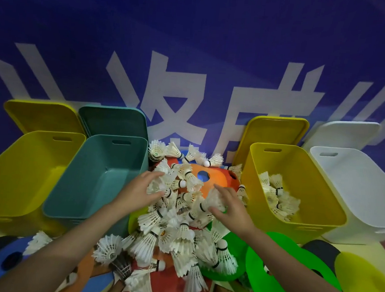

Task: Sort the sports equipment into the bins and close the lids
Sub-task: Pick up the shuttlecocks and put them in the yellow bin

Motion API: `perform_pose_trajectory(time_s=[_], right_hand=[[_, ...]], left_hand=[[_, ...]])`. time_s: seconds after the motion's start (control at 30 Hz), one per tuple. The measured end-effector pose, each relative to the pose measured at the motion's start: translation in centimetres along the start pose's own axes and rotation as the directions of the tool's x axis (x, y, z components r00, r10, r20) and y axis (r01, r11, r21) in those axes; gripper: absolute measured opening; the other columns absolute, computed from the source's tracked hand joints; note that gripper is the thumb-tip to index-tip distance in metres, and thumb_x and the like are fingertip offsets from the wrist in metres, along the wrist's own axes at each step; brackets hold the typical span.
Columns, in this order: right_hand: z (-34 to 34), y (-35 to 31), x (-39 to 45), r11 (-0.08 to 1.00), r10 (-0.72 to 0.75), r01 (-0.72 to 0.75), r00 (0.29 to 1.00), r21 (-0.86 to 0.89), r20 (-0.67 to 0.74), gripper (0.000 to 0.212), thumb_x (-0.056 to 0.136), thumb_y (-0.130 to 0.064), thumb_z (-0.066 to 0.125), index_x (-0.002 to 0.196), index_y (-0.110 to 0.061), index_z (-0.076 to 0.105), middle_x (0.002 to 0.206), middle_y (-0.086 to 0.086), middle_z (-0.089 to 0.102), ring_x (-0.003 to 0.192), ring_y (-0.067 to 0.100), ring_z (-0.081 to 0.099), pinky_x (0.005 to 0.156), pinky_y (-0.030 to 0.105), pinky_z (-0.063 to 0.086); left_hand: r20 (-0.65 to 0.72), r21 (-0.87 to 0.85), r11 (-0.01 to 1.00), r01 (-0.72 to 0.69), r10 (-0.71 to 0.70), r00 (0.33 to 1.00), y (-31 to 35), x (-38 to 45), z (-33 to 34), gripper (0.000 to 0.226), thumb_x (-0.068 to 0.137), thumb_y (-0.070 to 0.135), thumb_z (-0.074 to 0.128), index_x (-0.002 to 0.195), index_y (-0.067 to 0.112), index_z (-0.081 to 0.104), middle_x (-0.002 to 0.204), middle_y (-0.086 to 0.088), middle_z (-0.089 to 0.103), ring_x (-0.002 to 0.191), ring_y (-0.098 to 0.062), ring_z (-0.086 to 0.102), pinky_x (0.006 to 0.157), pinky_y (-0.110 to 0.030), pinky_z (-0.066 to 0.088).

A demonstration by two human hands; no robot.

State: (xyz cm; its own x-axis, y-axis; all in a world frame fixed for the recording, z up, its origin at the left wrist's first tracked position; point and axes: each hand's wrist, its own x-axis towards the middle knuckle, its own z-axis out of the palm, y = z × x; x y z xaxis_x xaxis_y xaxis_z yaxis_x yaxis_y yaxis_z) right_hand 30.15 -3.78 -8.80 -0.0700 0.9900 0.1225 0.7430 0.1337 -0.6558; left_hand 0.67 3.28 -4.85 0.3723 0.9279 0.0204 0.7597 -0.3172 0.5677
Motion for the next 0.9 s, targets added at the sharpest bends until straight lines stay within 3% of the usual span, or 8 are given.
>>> perform_pose_trajectory(time_s=[0.13,0.27,0.37,0.53,0.63,0.73,0.9], right_hand=[[-2.4,-0.3,0.6,0.978,0.062,-0.032,0.988,0.207,-0.140,0.061,0.086,-0.034,0.069,0.140,-0.029,0.042,0.125,-0.011,0.044,0.112,0.004,0.047,0.095,0.025,0.043],[-5.3,0.7,0.6,0.962,0.121,-0.059,0.967,0.268,-0.224,0.053,0.086,-0.040,0.067,0.134,-0.038,0.046,0.125,-0.013,0.047,0.114,0.003,0.048,0.094,0.019,0.040],[-7.7,2.8,-0.2,0.947,0.184,-0.095,0.943,0.307,-0.277,0.053,0.085,-0.046,0.065,0.134,-0.037,0.047,0.126,-0.014,0.048,0.115,0.002,0.048,0.096,0.024,0.043],[-12.4,7.7,-2.1,0.924,0.287,-0.172,0.901,0.342,-0.325,0.052,0.086,-0.041,0.066,0.135,-0.036,0.048,0.130,-0.012,0.048,0.120,0.007,0.049,0.099,0.032,0.046],[-15.4,11.1,-3.0,0.914,0.355,-0.251,0.875,0.319,-0.329,0.058,0.087,-0.042,0.064,0.141,-0.034,0.043,0.133,-0.005,0.047,0.116,0.009,0.049,0.095,0.029,0.045],[-18.1,15.0,-3.3,0.914,0.394,-0.317,0.844,0.253,-0.364,0.067,0.087,-0.044,0.064,0.146,-0.029,0.035,0.133,-0.003,0.050,0.118,0.014,0.051,0.097,0.034,0.045],[-21.0,20.6,-2.9,0.914,0.391,-0.406,0.884,-0.006,-0.255,0.047,0.088,-0.039,0.063,0.130,-0.020,0.055,0.129,0.007,0.055,0.111,0.021,0.057,0.092,0.031,0.045]], left_hand=[[-0.103,-0.210,0.978,0.001,-0.023,0.994,3.6,1.0,0.2,0.053,0.085,0.036,0.069,0.133,0.036,0.049,0.122,0.016,0.051,0.104,-0.006,0.055,0.088,-0.027,0.049],[-0.125,-0.393,0.918,-0.050,0.001,0.992,7.4,2.7,2.1,0.040,0.088,0.029,0.067,0.126,0.032,0.056,0.115,0.015,0.059,0.104,0.001,0.055,0.089,-0.028,0.052],[-0.097,-0.443,0.893,-0.074,0.034,0.995,10.3,4.3,4.3,0.035,0.090,0.031,0.063,0.123,0.038,0.055,0.119,0.011,0.059,0.109,-0.001,0.054,0.089,-0.027,0.051],[-0.046,-0.453,0.886,-0.101,0.090,0.995,15.1,7.3,8.1,0.044,0.094,0.033,0.058,0.136,0.038,0.048,0.125,0.015,0.055,0.113,-0.001,0.051,0.094,-0.025,0.046],[-0.030,-0.486,0.867,-0.108,0.107,0.994,18.3,9.0,10.1,0.042,0.095,0.031,0.056,0.136,0.037,0.048,0.117,0.022,0.055,0.107,0.007,0.051,0.089,-0.019,0.044],[-0.001,-0.498,0.859,-0.122,0.140,0.990,21.1,10.5,12.2,0.041,0.095,0.032,0.056,0.136,0.034,0.050,0.120,0.011,0.060,0.106,-0.002,0.056,0.088,-0.023,0.046],[0.133,-0.378,0.916,-0.136,0.199,0.971,24.4,13.0,16.2,0.043,0.092,0.037,0.059,0.134,0.033,0.051,0.121,0.009,0.059,0.112,-0.007,0.055,0.087,-0.020,0.046]])
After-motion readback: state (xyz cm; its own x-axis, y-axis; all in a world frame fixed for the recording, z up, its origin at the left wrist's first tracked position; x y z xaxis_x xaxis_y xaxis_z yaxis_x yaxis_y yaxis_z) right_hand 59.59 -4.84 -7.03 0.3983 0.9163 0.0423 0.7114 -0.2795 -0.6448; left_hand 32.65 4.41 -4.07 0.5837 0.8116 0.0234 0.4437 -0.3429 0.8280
